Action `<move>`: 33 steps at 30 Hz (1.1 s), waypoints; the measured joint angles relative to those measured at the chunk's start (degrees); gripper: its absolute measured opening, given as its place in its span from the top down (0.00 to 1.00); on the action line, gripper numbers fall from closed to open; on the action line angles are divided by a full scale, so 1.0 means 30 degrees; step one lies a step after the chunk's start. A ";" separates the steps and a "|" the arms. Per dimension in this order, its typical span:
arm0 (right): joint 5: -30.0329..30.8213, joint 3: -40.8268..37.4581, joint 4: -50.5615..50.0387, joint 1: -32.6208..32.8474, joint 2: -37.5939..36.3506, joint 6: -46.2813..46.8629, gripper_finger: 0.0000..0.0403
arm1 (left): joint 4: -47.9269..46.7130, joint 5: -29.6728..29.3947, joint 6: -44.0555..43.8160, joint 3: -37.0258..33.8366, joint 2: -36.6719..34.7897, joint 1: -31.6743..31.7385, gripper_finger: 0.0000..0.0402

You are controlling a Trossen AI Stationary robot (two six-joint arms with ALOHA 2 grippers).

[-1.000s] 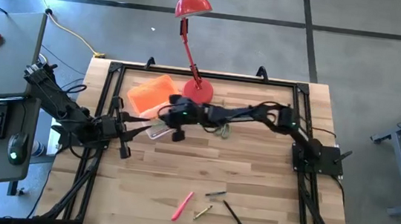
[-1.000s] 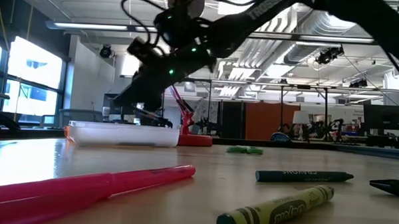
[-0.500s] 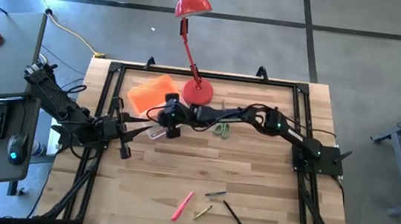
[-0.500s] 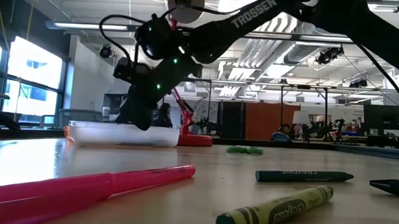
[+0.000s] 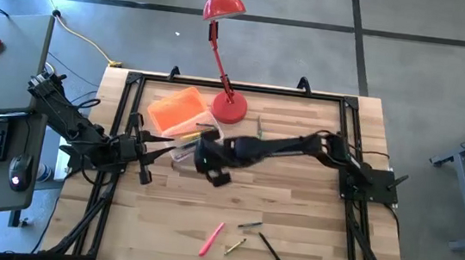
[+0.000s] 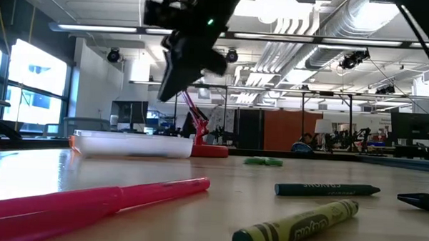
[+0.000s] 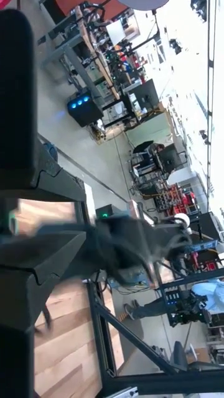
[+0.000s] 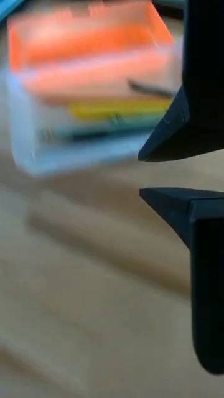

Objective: Pick & place school supplies into a supply box
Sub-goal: Put the green crayon into the orange supply box

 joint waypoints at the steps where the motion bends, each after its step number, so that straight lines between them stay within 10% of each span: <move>1: 0.0071 -0.0074 -0.0768 0.0352 -0.0161 0.0373 0.87 | -0.0007 0.0000 -0.0001 0.0000 0.0000 0.0000 0.71; 7: 0.0962 -0.3693 -0.2876 0.2097 -0.2632 0.4660 0.86 | 0.0190 0.0066 -0.0200 0.0000 0.0000 0.0000 0.71; 14: 0.7682 -1.1606 0.2271 0.5578 -0.8643 1.0670 0.86 | 0.0585 0.0066 -0.0227 0.0000 -0.0011 0.0000 0.71; 25: 0.5412 -2.4848 2.4242 0.9387 -1.2090 1.1649 0.86 | 0.1224 0.0073 -0.0212 0.0000 -0.0007 0.0000 0.71; 33: 0.2954 -2.5617 2.7204 0.9371 -0.9576 1.1503 0.84 | 0.1285 0.0080 -0.0489 0.0000 0.0005 0.0000 0.71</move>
